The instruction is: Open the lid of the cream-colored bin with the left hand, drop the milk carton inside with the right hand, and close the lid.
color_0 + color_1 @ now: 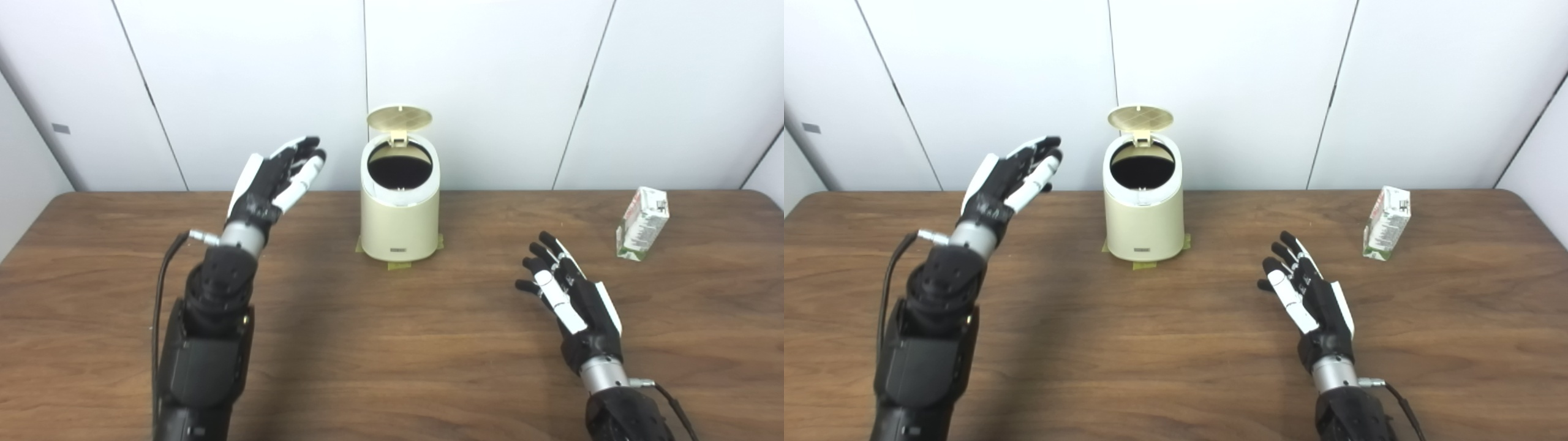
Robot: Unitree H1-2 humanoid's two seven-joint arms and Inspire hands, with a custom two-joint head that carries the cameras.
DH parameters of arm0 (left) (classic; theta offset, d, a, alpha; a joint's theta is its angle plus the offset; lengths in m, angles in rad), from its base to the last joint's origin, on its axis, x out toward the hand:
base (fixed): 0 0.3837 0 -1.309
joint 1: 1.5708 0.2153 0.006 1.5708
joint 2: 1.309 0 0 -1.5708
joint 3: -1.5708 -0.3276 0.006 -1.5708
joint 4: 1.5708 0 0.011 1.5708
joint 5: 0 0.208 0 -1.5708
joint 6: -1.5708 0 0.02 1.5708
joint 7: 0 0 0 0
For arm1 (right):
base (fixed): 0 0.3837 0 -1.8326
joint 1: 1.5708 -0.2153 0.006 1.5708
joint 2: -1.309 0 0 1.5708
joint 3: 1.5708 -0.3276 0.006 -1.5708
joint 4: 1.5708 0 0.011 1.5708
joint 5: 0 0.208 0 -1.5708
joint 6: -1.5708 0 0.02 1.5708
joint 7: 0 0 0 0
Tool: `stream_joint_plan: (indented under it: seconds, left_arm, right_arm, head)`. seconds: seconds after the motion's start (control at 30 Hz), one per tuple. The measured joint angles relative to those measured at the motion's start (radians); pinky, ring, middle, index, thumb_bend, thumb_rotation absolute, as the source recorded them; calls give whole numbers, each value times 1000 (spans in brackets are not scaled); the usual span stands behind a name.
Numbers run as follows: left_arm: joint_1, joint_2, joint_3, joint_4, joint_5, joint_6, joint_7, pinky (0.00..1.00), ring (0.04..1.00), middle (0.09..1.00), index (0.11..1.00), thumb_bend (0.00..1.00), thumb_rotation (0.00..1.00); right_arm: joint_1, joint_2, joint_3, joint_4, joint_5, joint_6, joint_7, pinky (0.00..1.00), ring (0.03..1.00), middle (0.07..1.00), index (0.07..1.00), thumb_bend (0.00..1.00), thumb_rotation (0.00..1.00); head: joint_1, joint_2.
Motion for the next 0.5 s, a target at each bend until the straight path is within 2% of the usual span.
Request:
stream_joint_plan:
  seconds: [0.07, 0.1, 0.2, 0.3, 0.4, 0.5]
  left_arm:
    - [44, -13, -1, -20, -22, 0, 7, 840, 877, 907, 922, 369, 980]
    - [68, -19, -1, -37, -34, 0, 9, 835, 880, 910, 926, 377, 989]
    - [128, -33, 0, -78, -63, -22, 23, 843, 898, 926, 947, 414, 1000]
    - [184, -35, -2, -131, -80, -39, 39, 863, 909, 936, 960, 438, 1000]
    - [220, -35, -8, -171, -106, -40, 41, 898, 921, 949, 977, 395, 1000]
    - [241, -35, -18, -185, -125, -40, 41, 890, 918, 943, 974, 366, 1000]
  right_arm:
    - [0, -11, -3, 0, 0, 2, 1, 721, 850, 894, 893, 508, 511]
    - [0, -19, -7, -1, 1, 1, 2, 733, 853, 897, 890, 516, 464]
    - [-4, -31, -44, 2, 23, -3, 1, 743, 844, 890, 881, 581, 391]
    - [-12, -36, -77, 21, 27, -35, -20, 725, 802, 856, 851, 639, 328]
    - [-12, -35, -105, 39, 24, -61, -44, 669, 740, 844, 821, 671, 268]
    - [-8, -35, -121, -8, 22, -65, -64, 637, 741, 818, 790, 708, 236]
  head:
    - [-9, 2]
    - [-24, 3]
    - [-49, 9]
    - [-118, 17]
    - [-144, 17]
    - [-162, 17]
